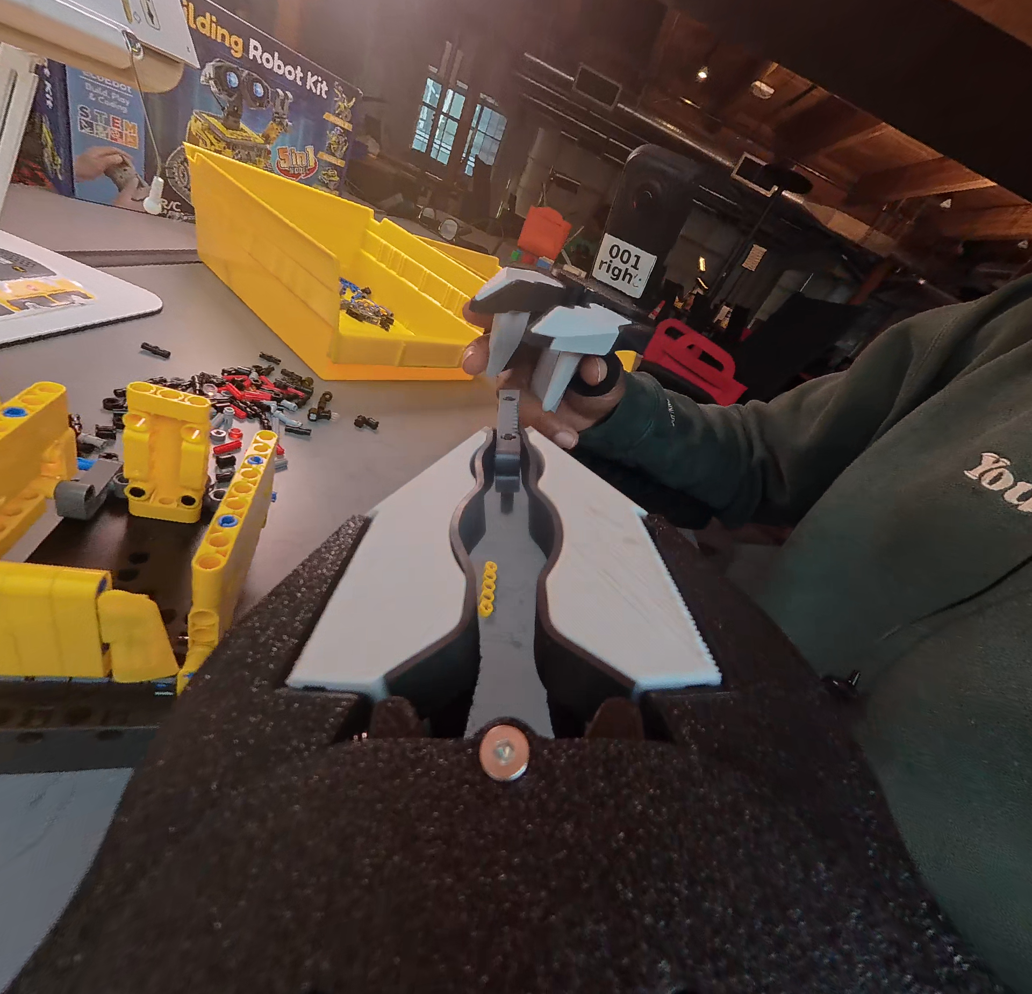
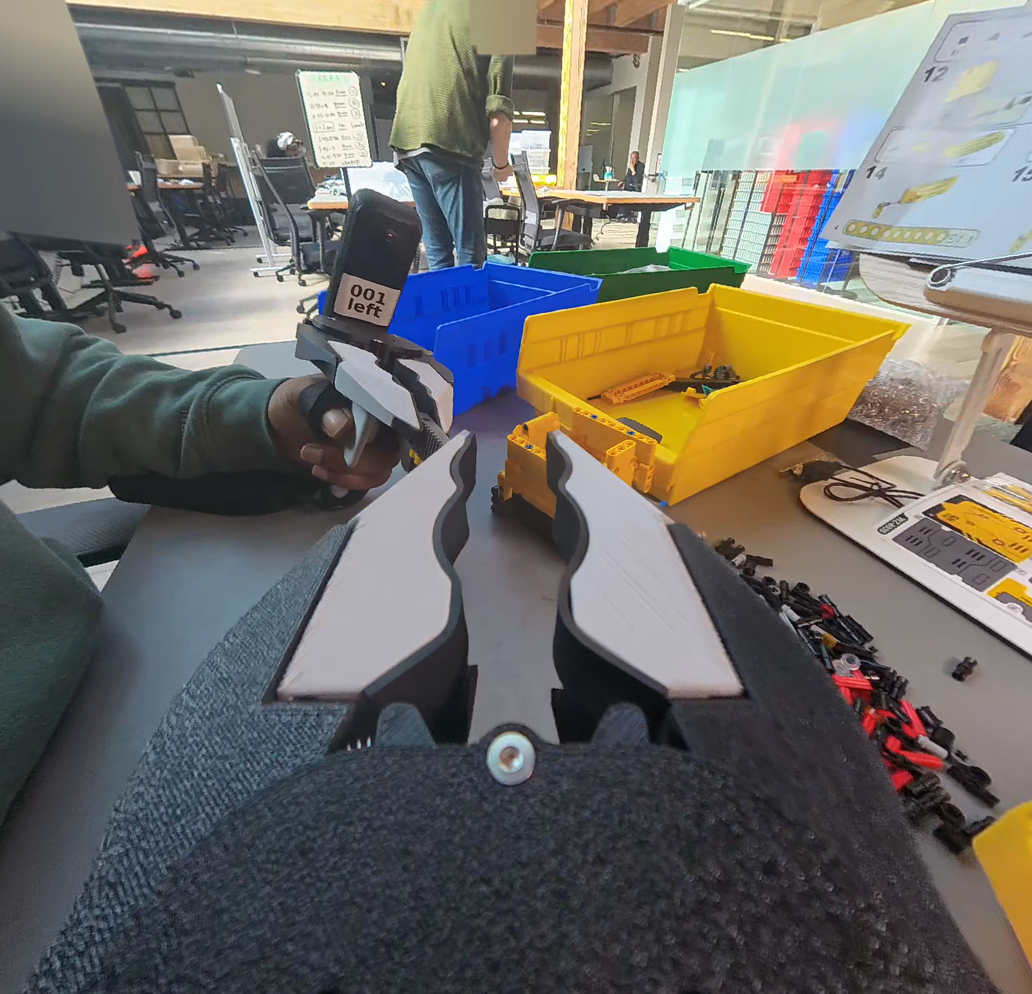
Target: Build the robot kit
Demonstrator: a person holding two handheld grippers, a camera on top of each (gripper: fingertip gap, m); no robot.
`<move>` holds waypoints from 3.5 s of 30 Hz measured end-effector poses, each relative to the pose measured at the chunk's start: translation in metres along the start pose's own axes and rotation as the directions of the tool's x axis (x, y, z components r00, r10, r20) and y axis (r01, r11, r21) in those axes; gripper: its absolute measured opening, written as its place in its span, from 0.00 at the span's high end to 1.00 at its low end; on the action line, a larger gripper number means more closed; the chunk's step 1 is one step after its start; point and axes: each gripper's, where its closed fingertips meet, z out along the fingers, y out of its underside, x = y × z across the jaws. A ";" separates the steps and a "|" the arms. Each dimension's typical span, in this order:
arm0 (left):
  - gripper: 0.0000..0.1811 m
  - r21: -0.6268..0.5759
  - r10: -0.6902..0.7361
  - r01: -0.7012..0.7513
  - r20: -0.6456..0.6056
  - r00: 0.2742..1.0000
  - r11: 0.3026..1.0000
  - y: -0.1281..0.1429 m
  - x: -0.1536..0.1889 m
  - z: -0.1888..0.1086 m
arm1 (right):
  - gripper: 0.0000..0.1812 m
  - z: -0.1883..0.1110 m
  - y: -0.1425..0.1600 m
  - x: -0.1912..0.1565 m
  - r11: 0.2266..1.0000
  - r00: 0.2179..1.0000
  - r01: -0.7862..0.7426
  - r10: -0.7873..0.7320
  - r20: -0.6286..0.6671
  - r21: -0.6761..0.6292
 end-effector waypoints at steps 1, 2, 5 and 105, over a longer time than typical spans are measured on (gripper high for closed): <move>0.96 0.003 0.010 -0.010 0.006 1.000 1.000 0.000 0.000 0.000 | 0.84 0.000 0.002 0.001 1.000 1.000 0.010 -0.010 -0.001 -0.011; 0.96 0.007 0.021 -0.022 0.013 1.000 1.000 -0.001 -0.001 0.000 | 0.81 0.000 0.006 0.001 0.999 1.000 0.018 -0.018 -0.003 -0.027; 0.96 0.020 0.056 -0.056 0.037 0.998 0.998 -0.004 -0.004 -0.001 | 0.56 0.005 0.019 0.000 0.994 1.000 0.016 -0.015 0.013 -0.106; 0.96 -0.641 0.313 -0.256 -0.026 0.949 0.724 0.097 -0.007 0.021 | 0.96 -0.020 0.118 -0.040 0.777 0.932 0.167 0.075 0.353 -0.607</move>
